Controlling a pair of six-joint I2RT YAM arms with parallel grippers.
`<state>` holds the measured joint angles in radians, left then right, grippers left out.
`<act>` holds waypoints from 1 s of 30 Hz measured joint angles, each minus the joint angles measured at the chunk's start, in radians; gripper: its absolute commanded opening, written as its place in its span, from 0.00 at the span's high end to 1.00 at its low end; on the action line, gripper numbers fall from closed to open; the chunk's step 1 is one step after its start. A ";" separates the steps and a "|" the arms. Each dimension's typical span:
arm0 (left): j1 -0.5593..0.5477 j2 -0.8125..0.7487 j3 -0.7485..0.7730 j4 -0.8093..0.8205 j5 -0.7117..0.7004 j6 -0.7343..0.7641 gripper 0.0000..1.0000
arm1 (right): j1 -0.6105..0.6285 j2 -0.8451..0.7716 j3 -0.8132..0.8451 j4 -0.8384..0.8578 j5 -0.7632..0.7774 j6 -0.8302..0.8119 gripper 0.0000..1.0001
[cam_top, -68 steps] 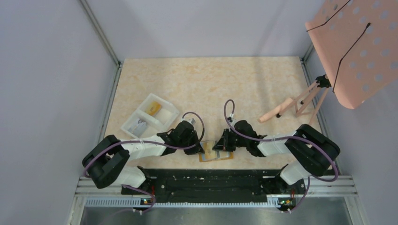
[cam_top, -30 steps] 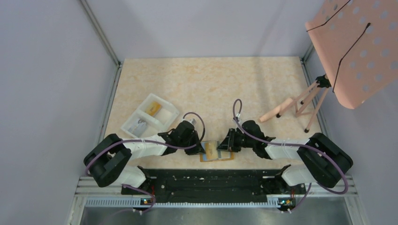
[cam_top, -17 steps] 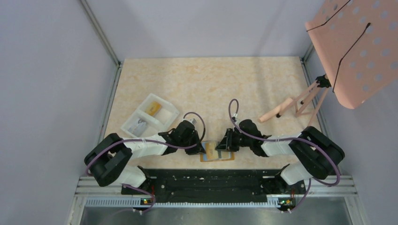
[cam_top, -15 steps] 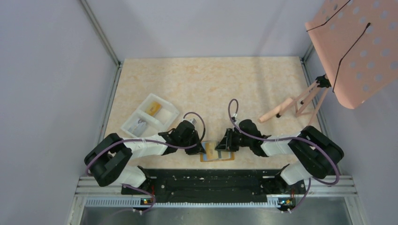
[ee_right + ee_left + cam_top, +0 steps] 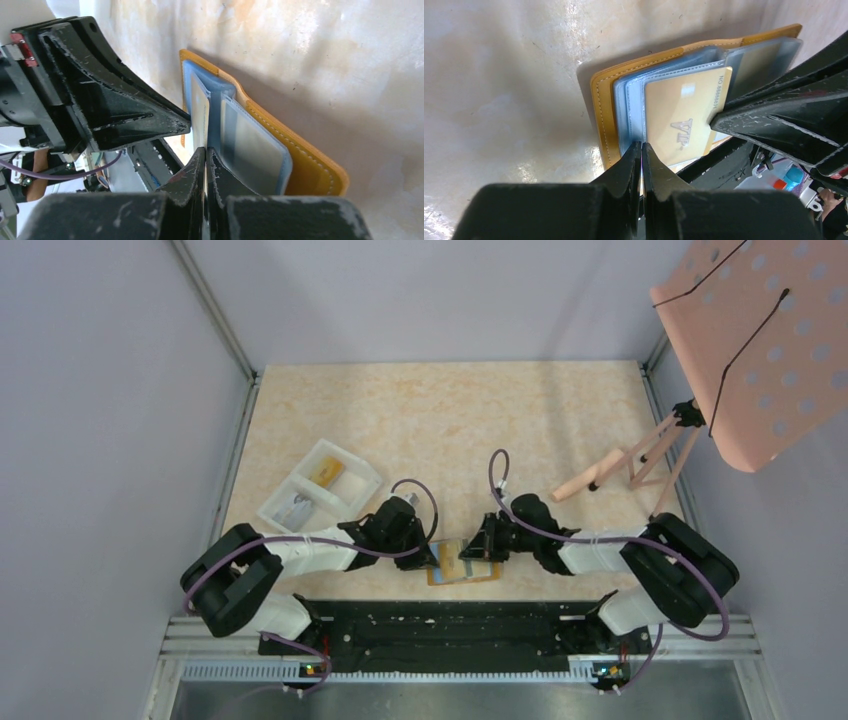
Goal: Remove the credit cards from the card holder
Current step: Remove the credit card from the card holder.
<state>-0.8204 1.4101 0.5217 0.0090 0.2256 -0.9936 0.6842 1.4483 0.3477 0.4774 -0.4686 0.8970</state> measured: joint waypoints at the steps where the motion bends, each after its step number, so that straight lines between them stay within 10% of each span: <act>1: 0.000 0.000 0.000 0.000 0.001 0.000 0.90 | 0.000 -0.011 0.000 -0.006 -0.001 -0.001 0.97; 30: 0.000 0.039 0.005 0.056 0.036 -0.011 0.91 | -0.068 -0.133 -0.046 -0.055 -0.054 0.000 1.00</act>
<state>-0.8200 1.4494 0.5266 0.0647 0.2615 -1.0042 0.6159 1.3151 0.3016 0.4225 -0.5224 0.8974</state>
